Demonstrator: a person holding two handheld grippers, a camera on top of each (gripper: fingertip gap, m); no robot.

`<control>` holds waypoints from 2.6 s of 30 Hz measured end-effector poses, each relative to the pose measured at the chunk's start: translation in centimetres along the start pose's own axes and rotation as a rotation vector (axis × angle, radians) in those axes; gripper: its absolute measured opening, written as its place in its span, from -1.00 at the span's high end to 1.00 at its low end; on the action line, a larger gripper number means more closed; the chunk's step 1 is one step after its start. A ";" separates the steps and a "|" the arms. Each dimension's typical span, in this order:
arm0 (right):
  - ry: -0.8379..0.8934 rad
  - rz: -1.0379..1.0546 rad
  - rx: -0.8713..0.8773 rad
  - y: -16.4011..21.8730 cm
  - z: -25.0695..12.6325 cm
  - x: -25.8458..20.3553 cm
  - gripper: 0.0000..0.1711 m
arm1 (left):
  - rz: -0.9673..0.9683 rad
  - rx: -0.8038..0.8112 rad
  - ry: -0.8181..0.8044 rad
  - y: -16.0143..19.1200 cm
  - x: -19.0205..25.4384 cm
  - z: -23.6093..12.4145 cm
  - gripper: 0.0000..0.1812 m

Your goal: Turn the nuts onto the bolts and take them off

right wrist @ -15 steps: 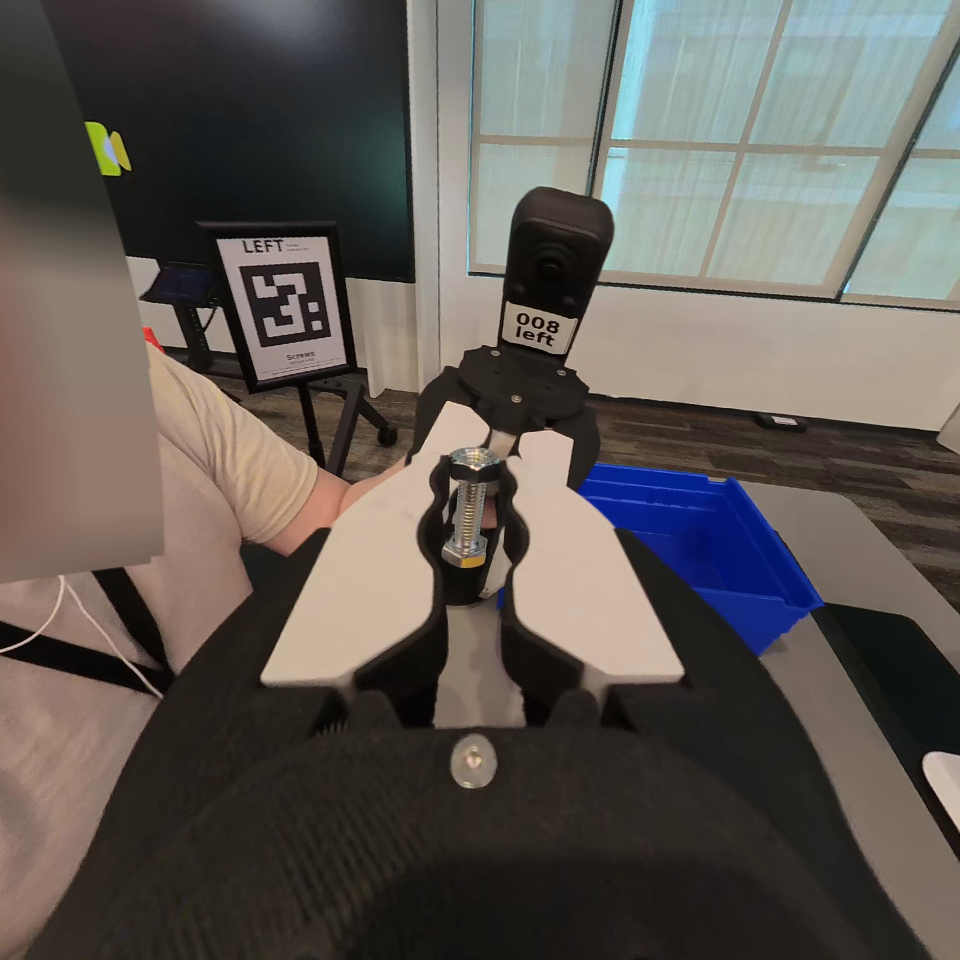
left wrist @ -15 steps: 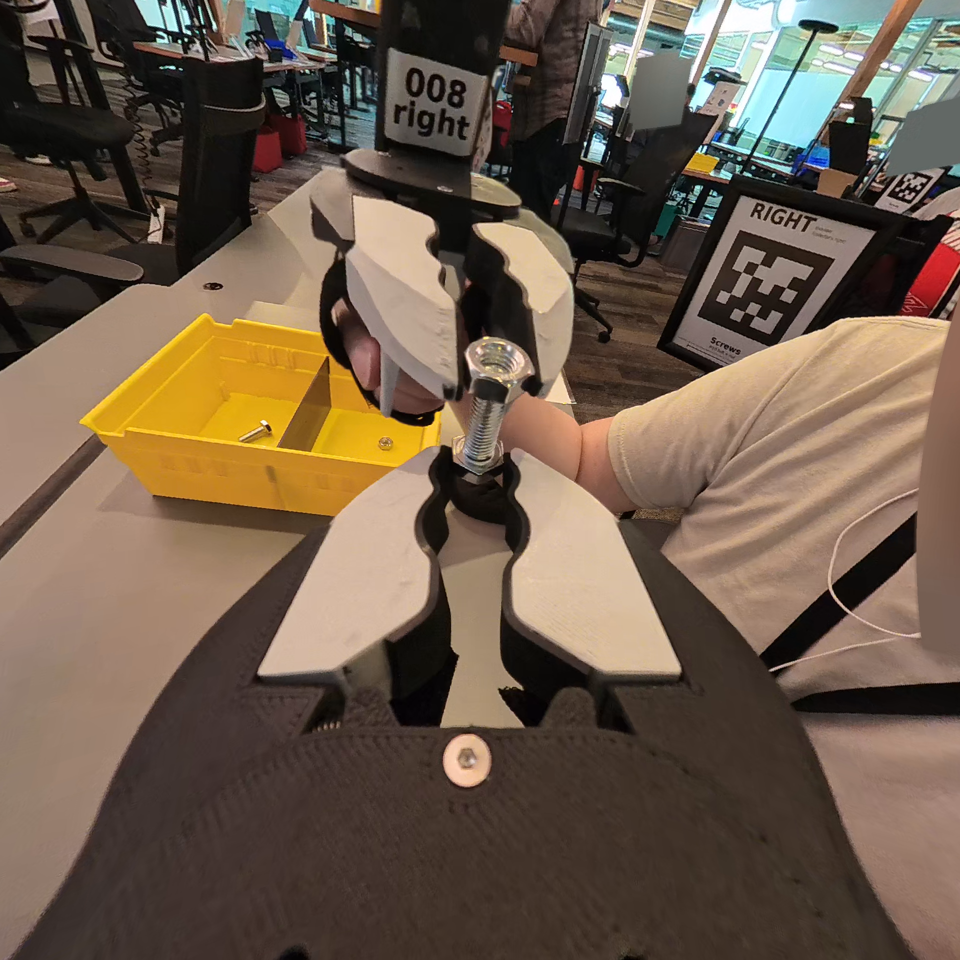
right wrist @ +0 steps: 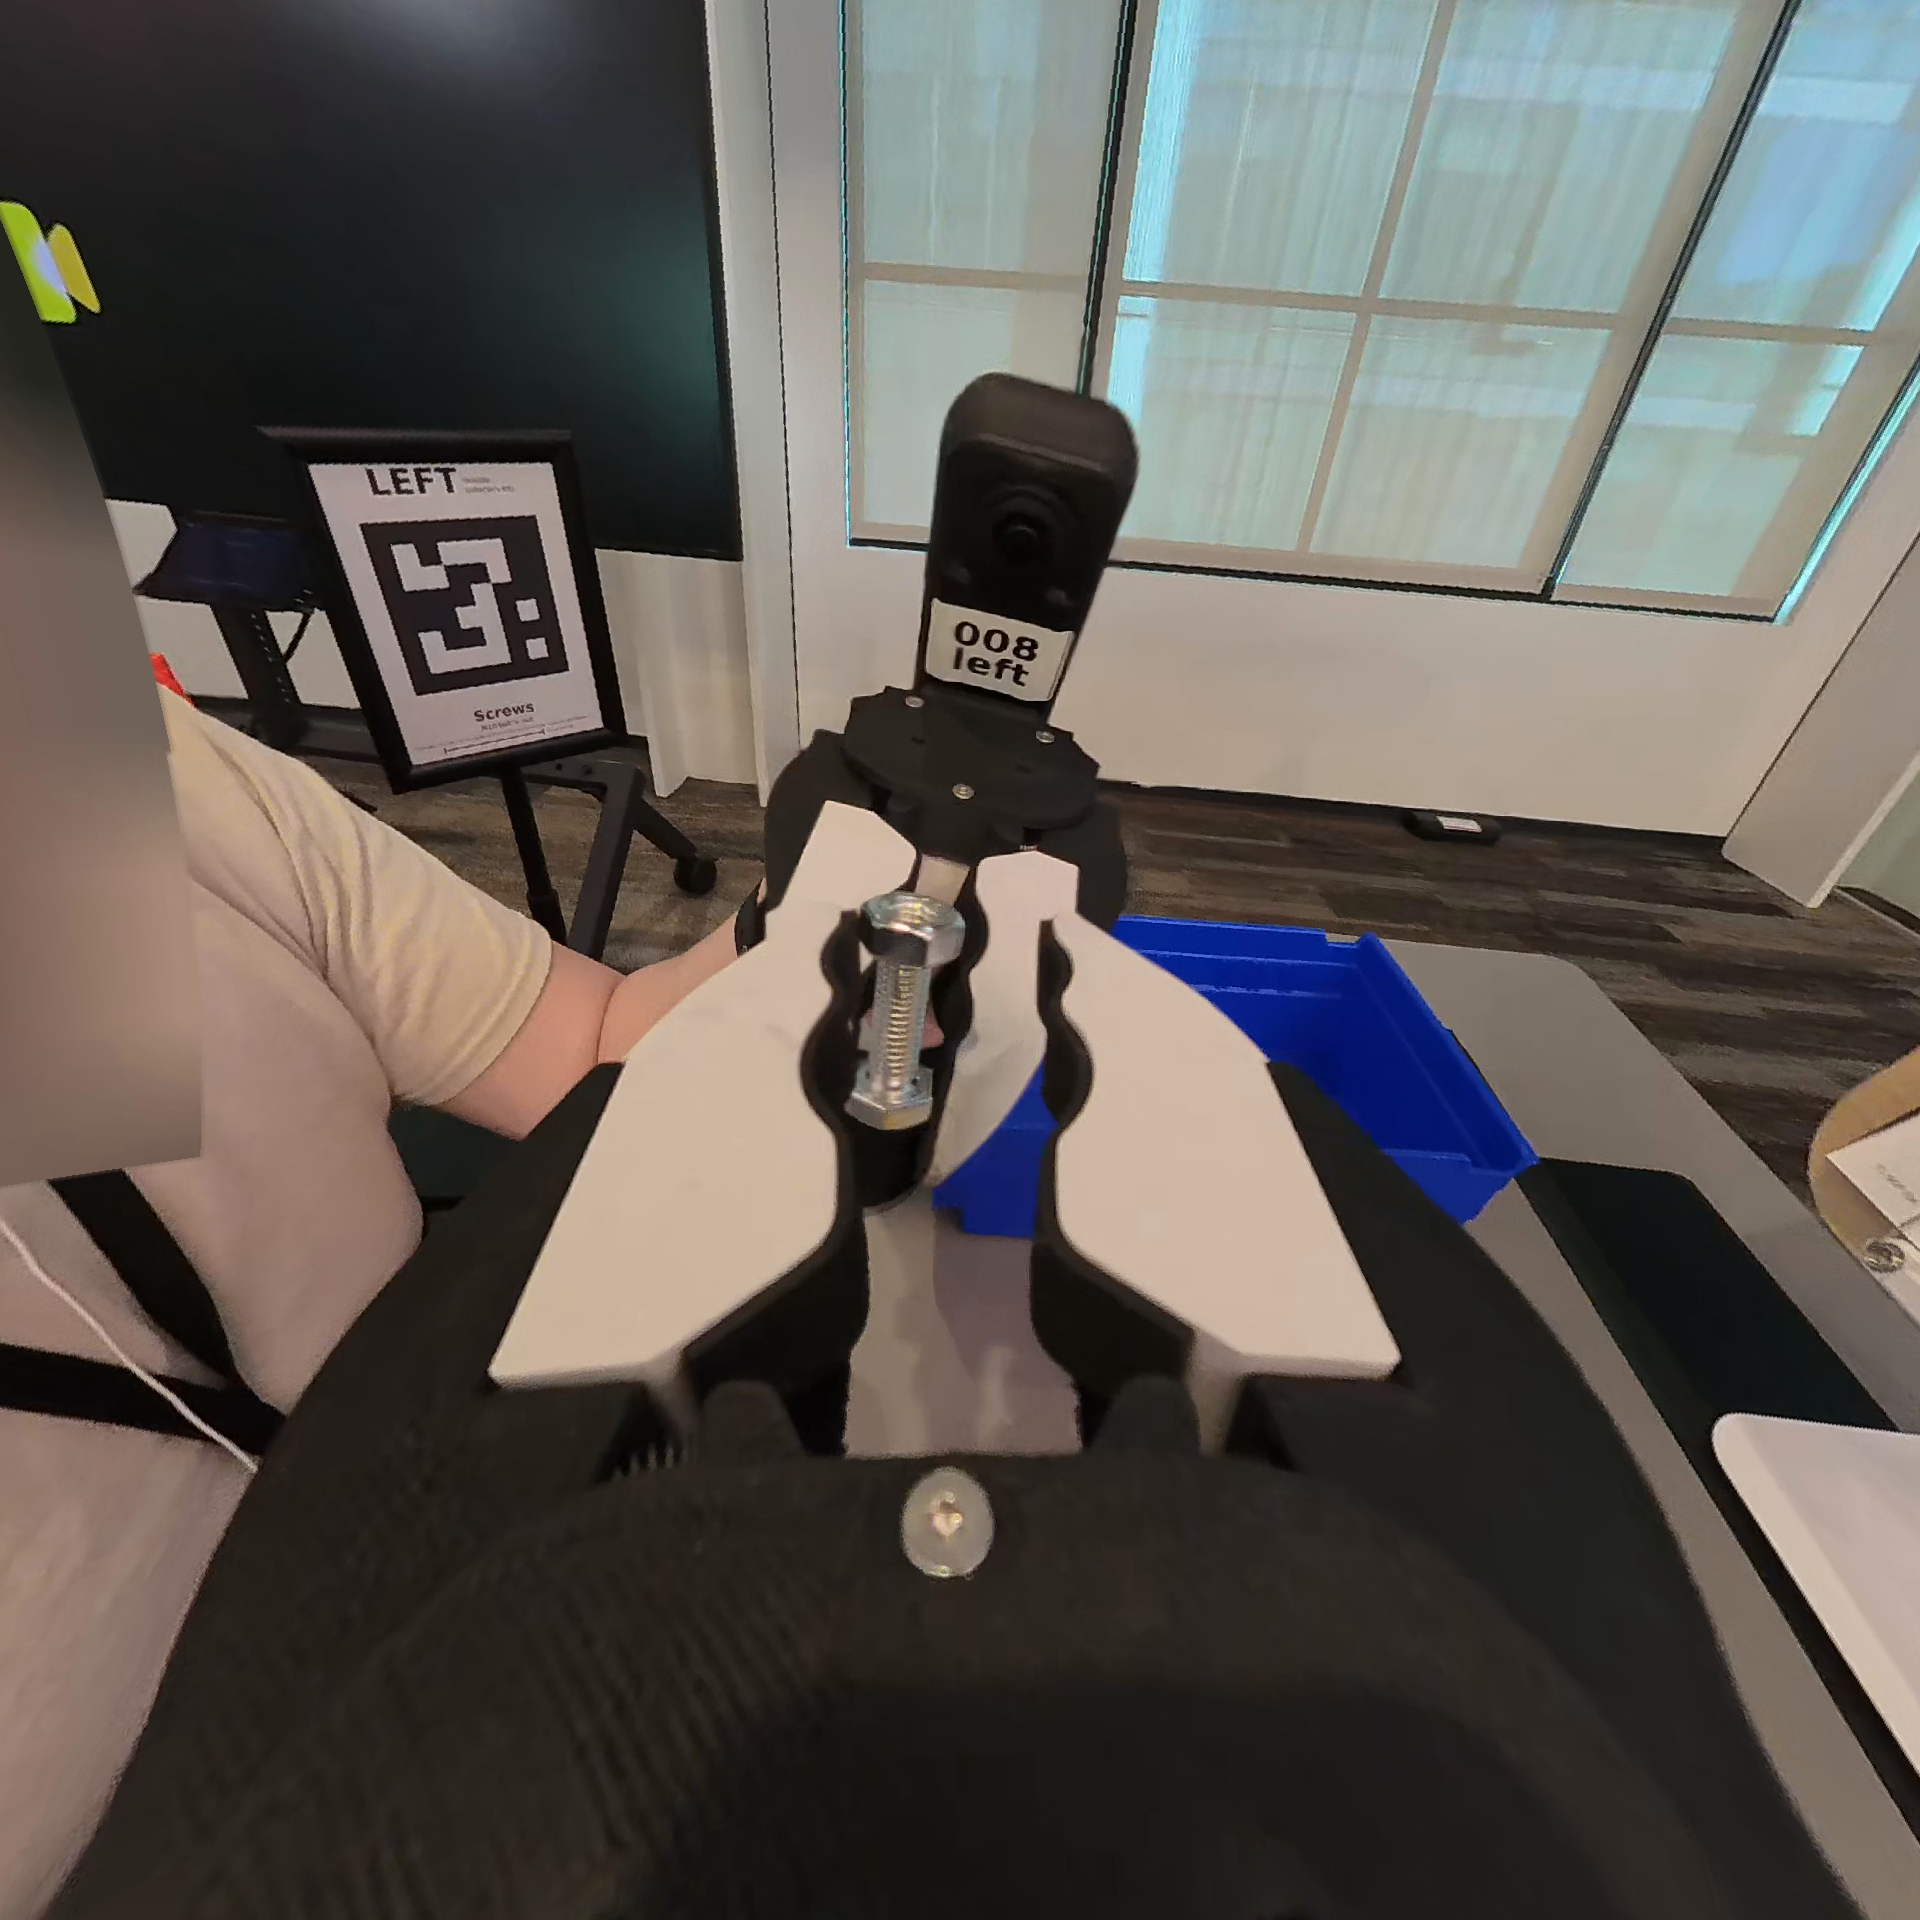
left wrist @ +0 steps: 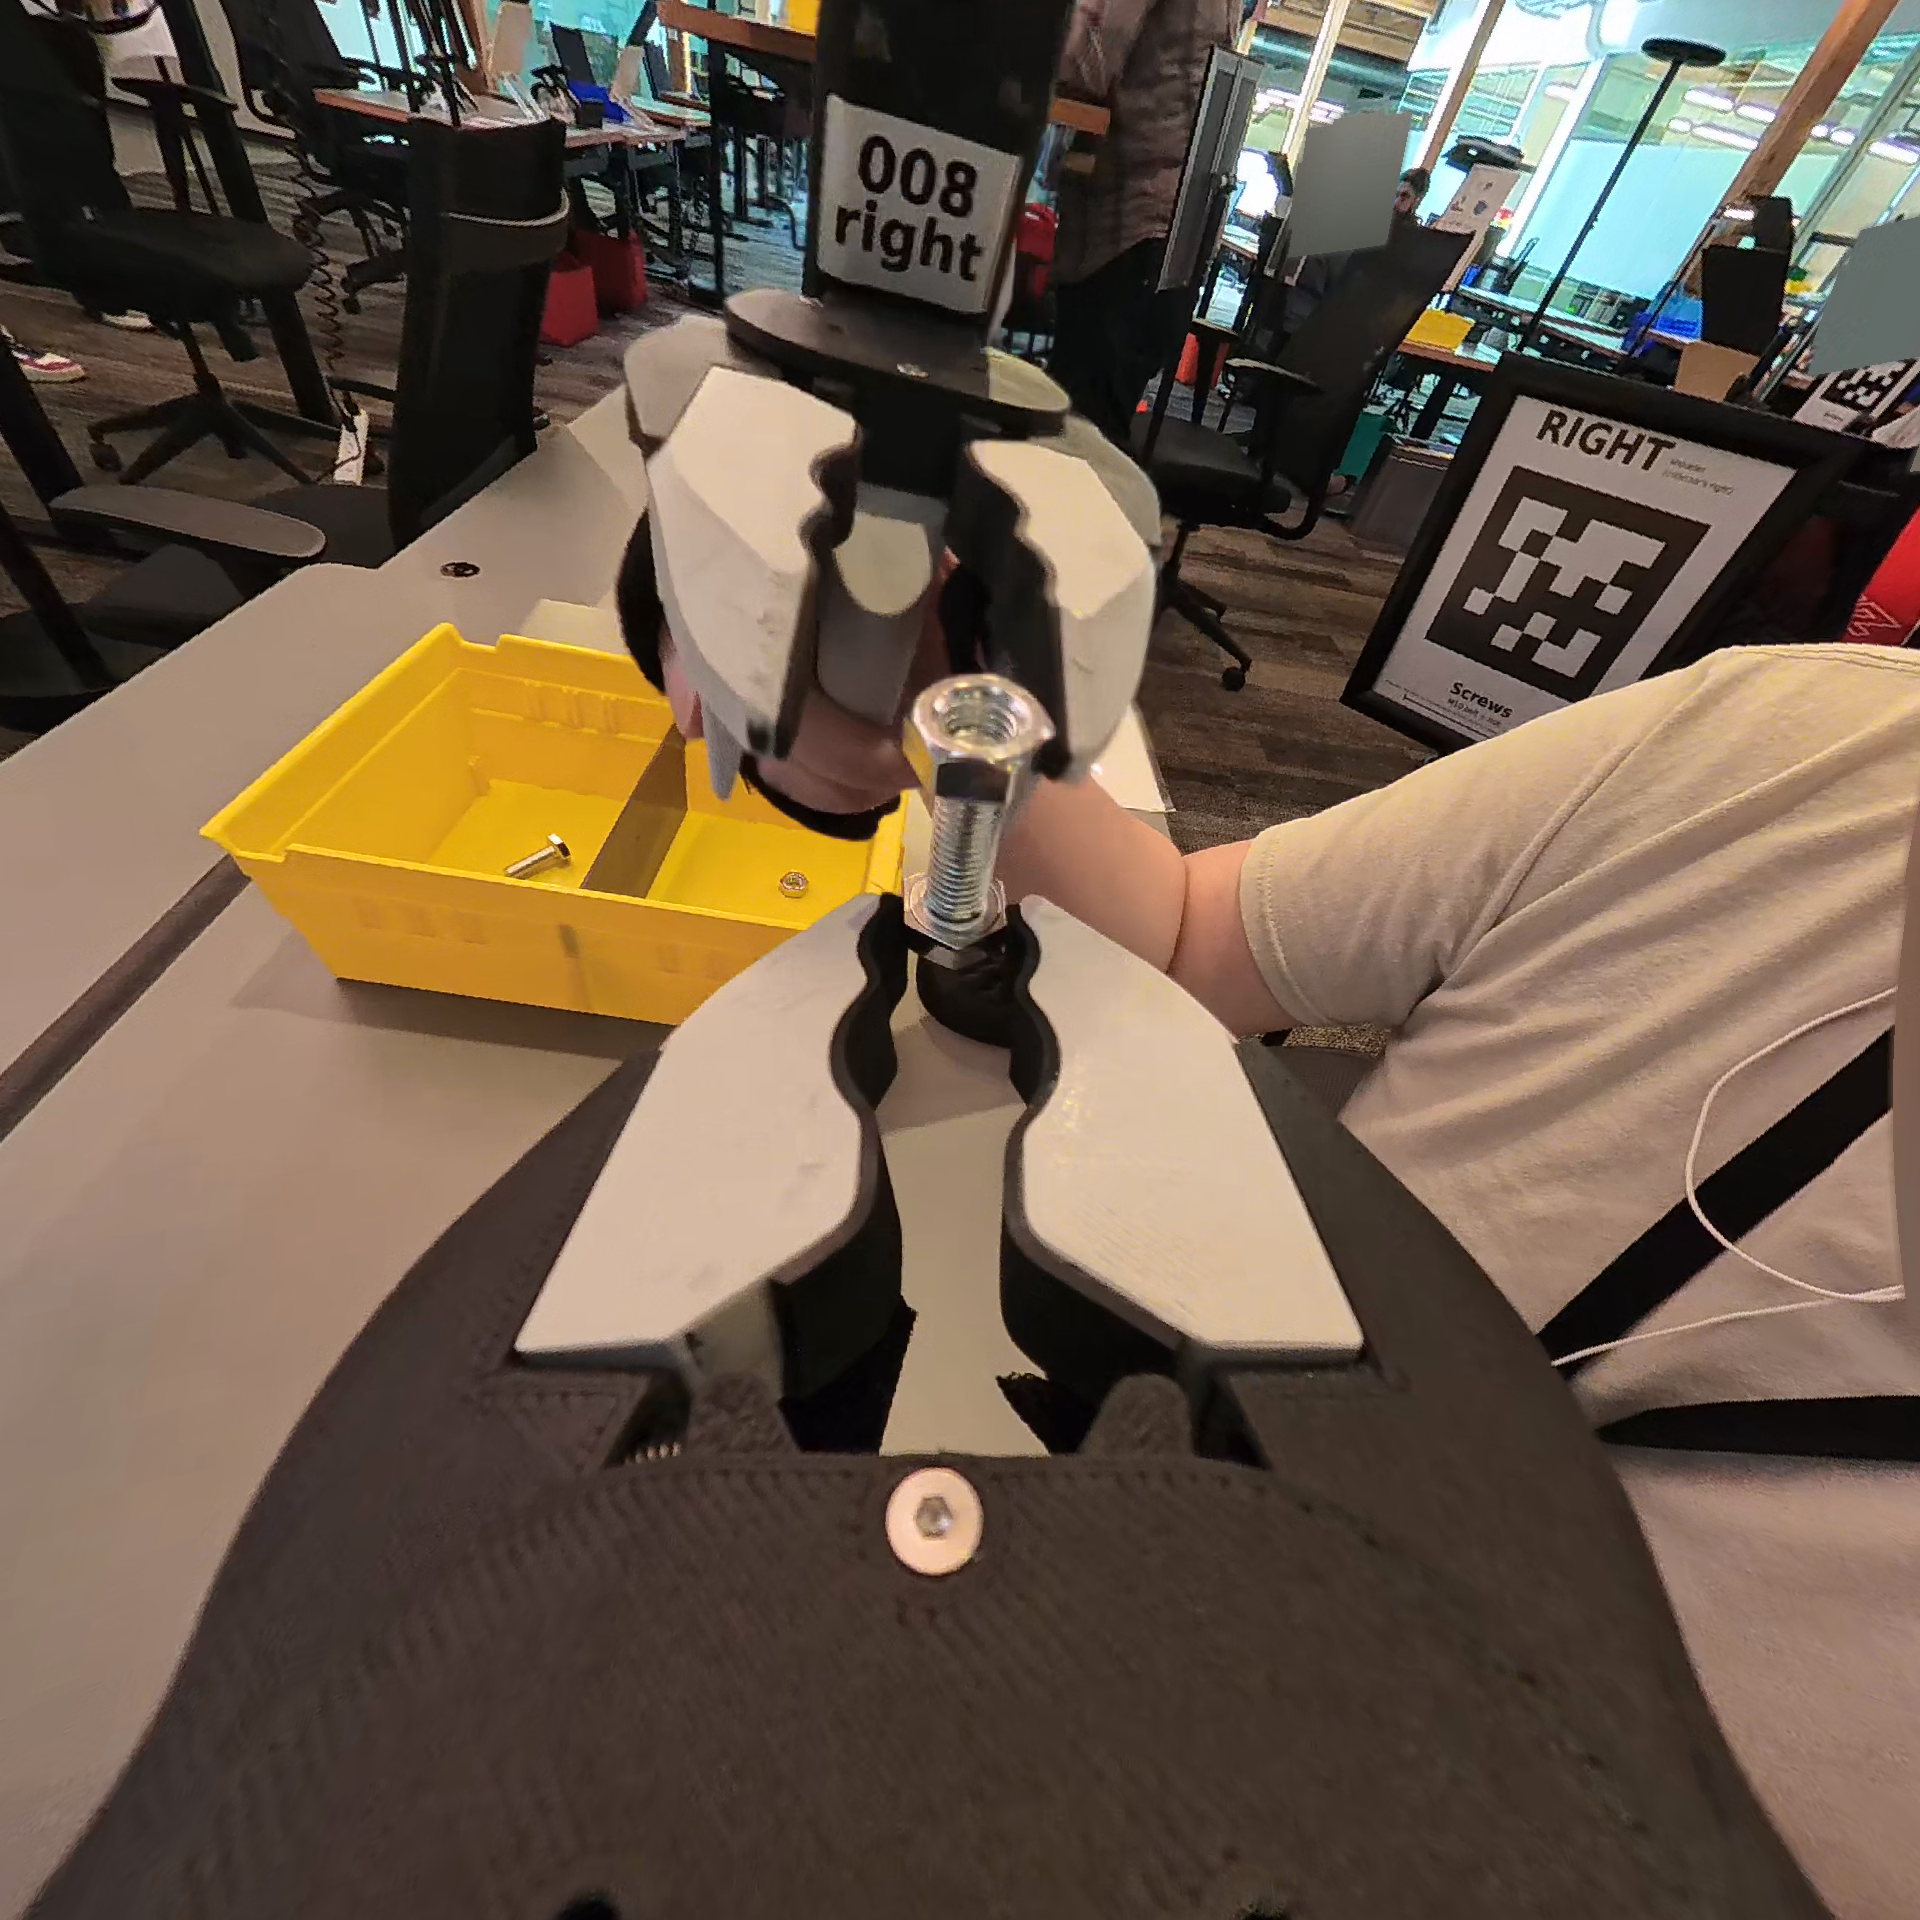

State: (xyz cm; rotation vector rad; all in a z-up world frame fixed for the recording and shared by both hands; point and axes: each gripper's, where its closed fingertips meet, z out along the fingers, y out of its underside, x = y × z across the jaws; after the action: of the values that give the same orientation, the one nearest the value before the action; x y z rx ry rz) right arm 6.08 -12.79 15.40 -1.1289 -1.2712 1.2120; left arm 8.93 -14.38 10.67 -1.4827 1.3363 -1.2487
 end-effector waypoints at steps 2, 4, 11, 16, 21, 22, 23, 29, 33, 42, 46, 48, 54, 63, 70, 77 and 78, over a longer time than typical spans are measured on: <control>0.000 0.016 0.006 -0.1 -0.7 0.3 0.62 | -0.002 0.003 -0.004 0.0 -0.1 0.0 0.81; 0.012 0.014 0.005 -0.2 -1.1 0.5 0.63 | -0.002 0.002 -0.002 0.0 -0.1 -0.1 0.81; -0.019 0.008 -0.014 0.0 0.2 -0.6 0.64 | -0.004 -0.005 0.002 0.1 0.0 0.2 0.80; -0.066 0.003 0.018 -0.7 0.1 -1.4 0.77 | 0.000 -0.018 0.001 0.3 0.0 0.2 0.80; -0.053 -0.002 0.002 -0.5 -0.4 -1.0 0.77 | 0.004 -0.014 0.013 0.2 0.3 0.3 0.80; -0.042 -0.010 0.000 -0.5 -0.6 -0.8 0.77 | 0.008 -0.017 -0.001 0.2 0.1 0.2 0.80; -0.033 -0.018 0.006 -0.8 -1.0 -0.7 0.77 | 0.011 -0.016 -0.015 0.2 -0.1 0.1 0.80; 0.331 -0.175 -0.385 5.2 -13.8 4.1 0.77 | 0.018 0.014 -0.053 -0.4 -0.5 -1.5 0.80; 0.369 0.120 -0.718 15.7 -22.6 3.7 0.77 | 0.015 0.026 -0.049 -0.7 -0.4 -2.0 0.80; 0.345 0.620 -1.041 25.5 -26.2 2.8 0.76 | 0.002 0.028 -0.040 -0.6 -0.6 -2.1 0.80; 0.367 0.718 -0.981 25.4 -26.3 2.9 0.75 | 0.002 0.029 -0.042 -0.6 -0.6 -2.3 0.80; 0.384 0.712 -0.955 25.0 -26.5 3.0 0.69 | 0.001 0.032 -0.038 -0.6 -0.6 -2.4 0.80; 0.436 0.450 -0.815 20.6 -25.2 4.9 0.57 | -0.008 0.035 -0.046 -0.6 -0.9 -2.2 0.80; 0.135 -0.054 -0.012 0.0 -6.4 2.9 0.53 | -0.077 -0.006 -0.141 0.9 -3.7 -0.5 0.80; 0.013 0.173 -0.113 3.4 0.4 2.5 0.76 | -0.075 -0.007 -0.144 1.1 -4.1 0.0 0.80; 0.263 0.076 -0.128 2.5 -5.9 7.0 0.88 | -0.053 0.081 -0.194 -0.4 -4.7 -2.1 0.67; 0.372 0.078 -0.151 3.3 -8.7 9.1 0.88 | -0.059 0.098 -0.206 -0.7 -4.9 -2.9 0.67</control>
State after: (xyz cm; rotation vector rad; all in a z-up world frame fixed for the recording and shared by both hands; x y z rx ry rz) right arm 14.15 -3.02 12.61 -1.4490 -1.0531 0.9175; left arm 6.45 -9.28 11.17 -1.5454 1.0887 -1.1470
